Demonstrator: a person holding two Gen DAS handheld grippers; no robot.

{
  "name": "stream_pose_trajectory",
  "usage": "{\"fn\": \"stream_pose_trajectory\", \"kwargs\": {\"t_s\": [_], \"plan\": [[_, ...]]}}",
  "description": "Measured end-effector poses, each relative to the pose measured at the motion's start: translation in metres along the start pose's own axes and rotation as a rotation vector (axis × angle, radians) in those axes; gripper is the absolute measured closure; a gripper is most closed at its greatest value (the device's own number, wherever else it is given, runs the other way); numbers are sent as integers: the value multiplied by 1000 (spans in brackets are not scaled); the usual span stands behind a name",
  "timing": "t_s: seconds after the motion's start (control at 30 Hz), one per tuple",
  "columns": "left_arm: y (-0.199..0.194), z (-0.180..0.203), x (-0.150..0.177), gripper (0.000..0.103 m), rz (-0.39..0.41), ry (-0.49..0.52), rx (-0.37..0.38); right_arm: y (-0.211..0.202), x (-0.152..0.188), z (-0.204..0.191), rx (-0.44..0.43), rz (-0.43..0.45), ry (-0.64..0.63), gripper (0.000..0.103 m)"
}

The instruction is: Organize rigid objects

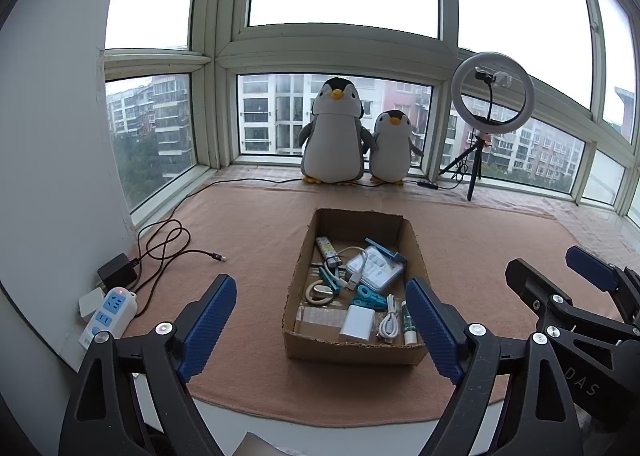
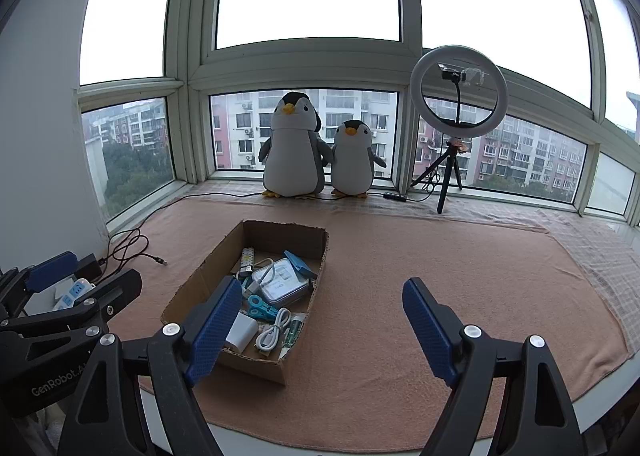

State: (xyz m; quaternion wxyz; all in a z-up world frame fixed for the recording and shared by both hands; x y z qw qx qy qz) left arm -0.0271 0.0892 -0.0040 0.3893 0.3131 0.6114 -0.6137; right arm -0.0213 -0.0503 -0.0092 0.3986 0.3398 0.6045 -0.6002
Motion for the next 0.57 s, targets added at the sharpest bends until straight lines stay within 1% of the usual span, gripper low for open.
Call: {"fn": "stream_pose_trajectory", "kwargs": {"t_s": [0.3,0.57], "plan": [[2,0,0,13,-6,-4,3,2,2,2,2,-2,-1,23],[11,-1,5,13,-28,-9,3,4,4,2,0,-11,-5,23]]}}
Point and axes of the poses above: each gripper's, at about its wrist camera, not at the fingertips, and y roughly the way its jaws point, z to its right, x to its underside, the point moved 4 cm from there along y, roughly the way its jaws point, and after that the axes turned 1 degree about x, right-handed, at the moved point
